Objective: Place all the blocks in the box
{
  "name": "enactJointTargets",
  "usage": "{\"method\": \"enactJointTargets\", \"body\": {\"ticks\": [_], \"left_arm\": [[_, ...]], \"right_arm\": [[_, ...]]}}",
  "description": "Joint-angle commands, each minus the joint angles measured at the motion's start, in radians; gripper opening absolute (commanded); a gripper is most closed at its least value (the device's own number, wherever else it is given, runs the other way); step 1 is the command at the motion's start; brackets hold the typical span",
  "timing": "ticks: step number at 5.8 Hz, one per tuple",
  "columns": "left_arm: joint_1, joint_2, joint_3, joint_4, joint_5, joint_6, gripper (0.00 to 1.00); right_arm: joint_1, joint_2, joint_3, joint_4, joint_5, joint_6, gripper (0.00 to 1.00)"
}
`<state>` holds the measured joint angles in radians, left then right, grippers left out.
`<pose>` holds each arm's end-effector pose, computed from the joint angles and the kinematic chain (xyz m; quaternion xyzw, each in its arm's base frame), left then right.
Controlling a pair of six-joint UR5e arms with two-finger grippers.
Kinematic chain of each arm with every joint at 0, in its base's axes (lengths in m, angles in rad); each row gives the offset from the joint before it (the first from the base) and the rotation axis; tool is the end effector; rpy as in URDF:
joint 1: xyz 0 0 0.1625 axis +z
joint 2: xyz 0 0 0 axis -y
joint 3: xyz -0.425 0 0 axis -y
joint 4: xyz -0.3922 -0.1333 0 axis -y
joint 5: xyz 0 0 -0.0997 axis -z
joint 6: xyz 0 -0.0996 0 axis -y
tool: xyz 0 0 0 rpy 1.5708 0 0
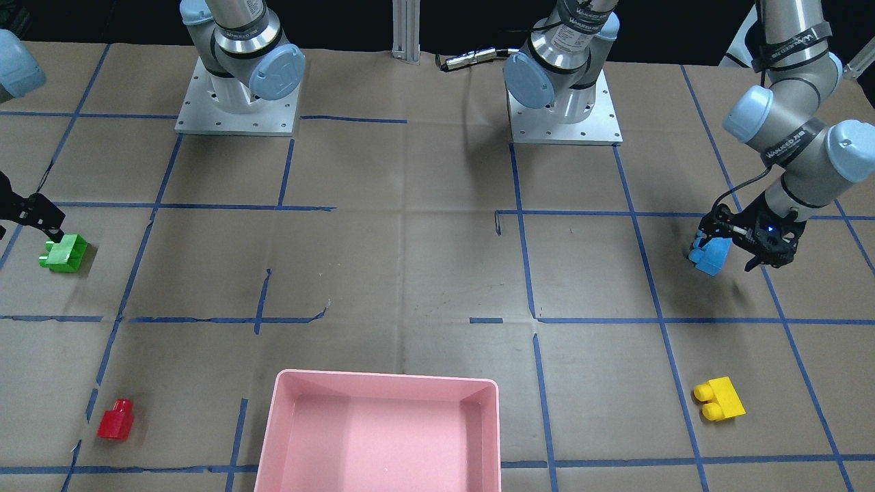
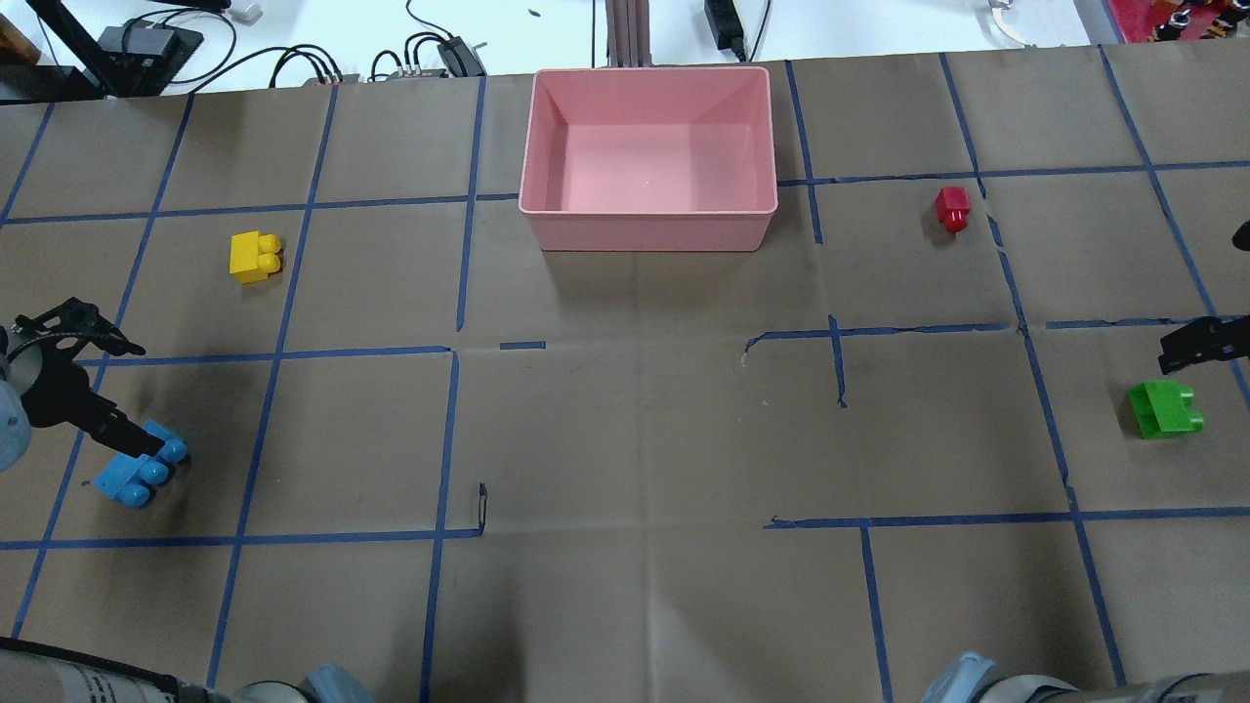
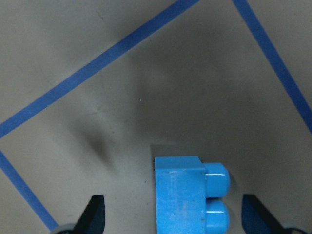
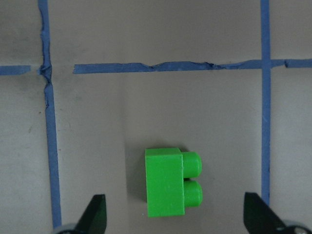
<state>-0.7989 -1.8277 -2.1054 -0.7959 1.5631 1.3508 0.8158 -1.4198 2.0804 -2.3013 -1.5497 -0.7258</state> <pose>0.2399 -0.4387 0.1933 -0.2854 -0.9584 -0.0007 0.0091 -0.2304 -0.4424 0.2496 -0.0142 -0.9992 0.0329 0.0158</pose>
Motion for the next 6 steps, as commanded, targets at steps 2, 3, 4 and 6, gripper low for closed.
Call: {"method": "enactJointTargets", "body": {"ticks": [2,3,4,6], "left_arm": [[0.012,-0.022,-0.031,0.024,-0.002,-0.015,0.98],[0.012,-0.024,-0.033,0.024,-0.002,-0.012,0.99],[0.012,-0.024,-0.041,0.023,-0.002,-0.009,0.98],[0.013,-0.025,-0.042,0.023,-0.002,-0.012,0.88]], "right_arm": [[-0.003,0.091,0.010,-0.064,-0.001,-0.017,0.99],[-0.004,0.097,0.013,-0.079,-0.001,-0.023,0.99],[-0.006,0.116,0.013,-0.081,-0.001,-0.024,0.99],[-0.014,0.137,0.015,-0.081,-0.003,-0.026,0.99]]}}
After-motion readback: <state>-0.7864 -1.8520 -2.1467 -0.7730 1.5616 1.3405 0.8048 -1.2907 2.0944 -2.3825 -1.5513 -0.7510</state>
